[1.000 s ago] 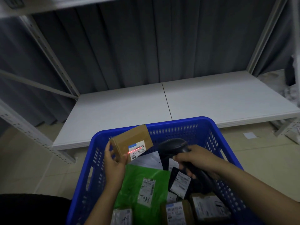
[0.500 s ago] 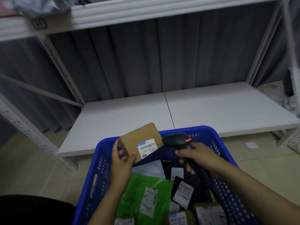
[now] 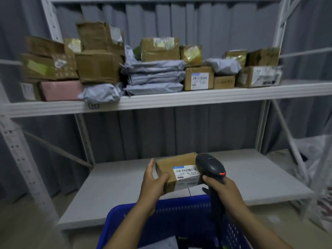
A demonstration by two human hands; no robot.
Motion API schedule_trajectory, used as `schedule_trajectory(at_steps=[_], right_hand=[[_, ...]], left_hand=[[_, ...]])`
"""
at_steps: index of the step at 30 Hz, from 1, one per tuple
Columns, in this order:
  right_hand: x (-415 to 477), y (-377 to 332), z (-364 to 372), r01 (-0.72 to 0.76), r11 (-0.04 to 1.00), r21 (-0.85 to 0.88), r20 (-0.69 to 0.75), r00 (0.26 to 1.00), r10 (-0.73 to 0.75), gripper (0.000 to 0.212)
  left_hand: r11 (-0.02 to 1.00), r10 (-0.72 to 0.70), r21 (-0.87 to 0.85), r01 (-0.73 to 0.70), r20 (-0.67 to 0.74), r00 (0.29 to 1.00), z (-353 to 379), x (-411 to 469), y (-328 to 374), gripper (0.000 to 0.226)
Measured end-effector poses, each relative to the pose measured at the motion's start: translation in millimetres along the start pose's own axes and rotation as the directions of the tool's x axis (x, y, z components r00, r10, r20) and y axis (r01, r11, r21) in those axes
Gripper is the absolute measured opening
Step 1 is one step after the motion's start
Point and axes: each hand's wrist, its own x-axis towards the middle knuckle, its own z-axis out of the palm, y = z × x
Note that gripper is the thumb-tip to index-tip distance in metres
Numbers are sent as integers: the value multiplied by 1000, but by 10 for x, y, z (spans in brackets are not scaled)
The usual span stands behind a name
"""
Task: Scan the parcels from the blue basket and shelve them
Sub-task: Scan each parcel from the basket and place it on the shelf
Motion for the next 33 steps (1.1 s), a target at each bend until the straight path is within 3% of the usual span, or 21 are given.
schedule_trajectory(at_steps=[4, 8, 12, 19, 25, 30, 33], right_hand=[[47, -443, 107, 34, 989, 142, -57, 998, -26, 15], [70, -930, 138, 115, 983, 142, -106, 989, -100, 7], [105, -1419, 67, 209, 972, 105, -132, 972, -194, 8], [430, -2131, -312, 327, 944, -35, -255, 911, -325, 12], [865, -2585, -666, 383, 919, -97, -277, 876, -394, 14], [1248, -2796, -924, 378, 924, -52, -265, 887, -378, 16], [1436, -2843, -1070, 371, 926, -71, -258, 890, -376, 16]], left_hand=[[997, 52, 41, -61, 192, 980, -27, 42, 494, 74], [898, 152, 344, -275, 344, 927, -34, 74, 955, 84], [786, 321, 421, -453, 348, 881, 139, 184, 1491, 69], [597, 637, 477, -645, 206, 743, 860, 539, 2327, 71], [470, 794, 581, -665, 51, 606, 1672, 1167, 2815, 78], [449, 802, 685, -574, -25, 597, 2245, 1728, 3002, 82], [359, 821, 817, -451, -47, 570, 2504, 2030, 2988, 86]])
